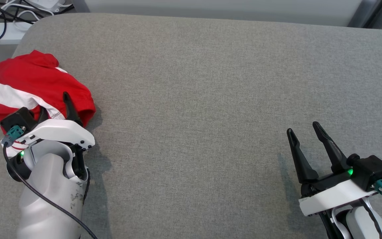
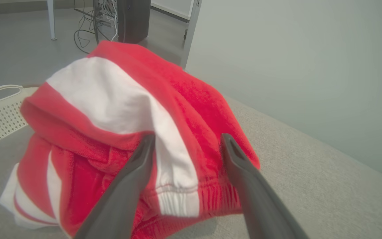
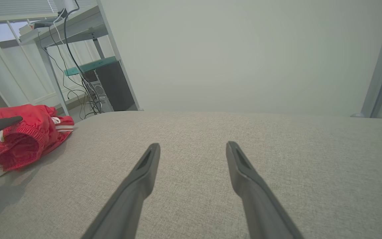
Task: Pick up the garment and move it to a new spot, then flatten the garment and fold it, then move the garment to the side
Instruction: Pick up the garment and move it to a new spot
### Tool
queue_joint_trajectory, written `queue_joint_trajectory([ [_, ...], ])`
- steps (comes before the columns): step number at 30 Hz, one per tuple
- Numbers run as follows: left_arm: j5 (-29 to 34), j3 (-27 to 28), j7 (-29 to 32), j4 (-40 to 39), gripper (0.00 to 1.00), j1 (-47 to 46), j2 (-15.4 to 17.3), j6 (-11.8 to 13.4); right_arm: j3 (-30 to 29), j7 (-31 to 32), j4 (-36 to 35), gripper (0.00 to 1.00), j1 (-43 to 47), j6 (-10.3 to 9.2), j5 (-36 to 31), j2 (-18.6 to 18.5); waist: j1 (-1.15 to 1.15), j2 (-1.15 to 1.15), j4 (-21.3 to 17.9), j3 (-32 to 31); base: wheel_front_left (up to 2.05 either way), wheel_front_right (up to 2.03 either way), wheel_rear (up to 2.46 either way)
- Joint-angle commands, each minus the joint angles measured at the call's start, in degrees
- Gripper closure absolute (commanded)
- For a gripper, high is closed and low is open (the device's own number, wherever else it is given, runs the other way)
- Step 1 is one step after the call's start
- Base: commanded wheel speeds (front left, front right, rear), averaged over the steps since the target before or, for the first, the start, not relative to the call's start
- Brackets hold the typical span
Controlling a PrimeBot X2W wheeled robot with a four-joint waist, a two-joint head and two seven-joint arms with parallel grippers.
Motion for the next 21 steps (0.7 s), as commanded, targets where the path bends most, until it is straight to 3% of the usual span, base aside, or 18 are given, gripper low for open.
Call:
queue_joint_trajectory([
  [1, -0.28, 1.54, -0.50, 0.55, 0.00, -2.50, 2.79, 0.34, 1.36, -0.77, -1.42, 0.00, -1.43, 0.09, 0.39, -0.18, 0.00, 0.00, -0.52, 0.37, 0.00, 0.00, 0.00],
  [4, -0.14, 1.35, -0.52, 3.43, 0.00, -3.81, 3.46, 0.22, 1.38, -0.77, -1.36, 0.00, -1.69, 0.09, 0.49, 0.05, 0.00, 0.00, -0.85, 0.44, 0.00, 0.00, 0.00],
  [5, -0.01, 1.30, -0.53, 4.05, 0.18, -4.11, 3.66, 0.22, 1.36, -0.77, -1.35, 0.00, -1.73, 0.09, 0.52, 0.14, 0.00, 0.00, -0.91, 0.39, 0.00, 0.00, 0.00],
  [6, 0.08, 1.28, -0.54, 4.57, 0.78, -4.32, 3.80, 0.20, 1.32, -0.77, -1.36, 0.00, -1.74, 0.09, 0.56, 0.24, 0.00, 0.00, -0.95, 0.31, 0.00, 0.00, 0.00],
  [7, 0.17, 1.25, -0.56, 4.99, 1.00, -4.47, 3.90, 0.11, 1.21, -0.77, -1.55, 0.00, -1.79, 0.09, 0.57, 0.40, 0.00, 0.00, -0.97, 0.21, 0.00, 0.00, 0.00],
  [12, 0.76, 1.68, -0.58, 4.09, 1.00, -4.00, 4.11, -0.84, 0.85, -0.77, -1.97, 0.00, -1.54, 0.09, 0.38, 1.06, 0.00, 0.00, -0.83, -0.73, 0.00, 0.00, 0.00],
  [21, 5.08, 2.66, -0.59, -7.59, 1.00, 1.73, 3.11, -4.48, 0.33, -0.77, -1.74, 0.00, -0.45, 0.09, 0.36, 2.07, 0.00, 0.00, -0.35, -3.64, 0.00, 0.00, 0.00],
])
